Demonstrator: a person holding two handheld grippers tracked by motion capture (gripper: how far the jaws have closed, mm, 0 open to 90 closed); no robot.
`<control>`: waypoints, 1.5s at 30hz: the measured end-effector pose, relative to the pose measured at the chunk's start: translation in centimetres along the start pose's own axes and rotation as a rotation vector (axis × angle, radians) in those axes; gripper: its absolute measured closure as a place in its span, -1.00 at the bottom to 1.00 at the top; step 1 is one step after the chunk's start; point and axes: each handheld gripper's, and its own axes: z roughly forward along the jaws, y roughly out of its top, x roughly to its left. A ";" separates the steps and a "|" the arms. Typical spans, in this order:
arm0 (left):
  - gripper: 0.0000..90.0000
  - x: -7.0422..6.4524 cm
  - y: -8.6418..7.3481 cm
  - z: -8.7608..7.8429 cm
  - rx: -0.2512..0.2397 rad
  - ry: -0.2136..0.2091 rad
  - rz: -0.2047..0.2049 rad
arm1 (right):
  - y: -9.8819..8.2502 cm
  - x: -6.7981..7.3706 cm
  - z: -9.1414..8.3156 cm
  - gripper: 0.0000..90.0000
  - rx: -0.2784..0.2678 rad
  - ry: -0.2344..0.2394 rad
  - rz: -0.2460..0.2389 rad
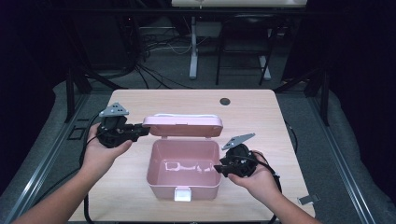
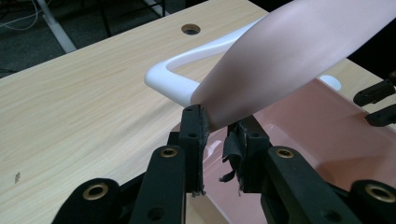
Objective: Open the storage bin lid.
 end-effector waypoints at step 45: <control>0.81 1.4 0.5 3.3 -0.025 0.085 -0.036 | 0.0 0.0 0.0 0.48 -0.006 0.003 0.011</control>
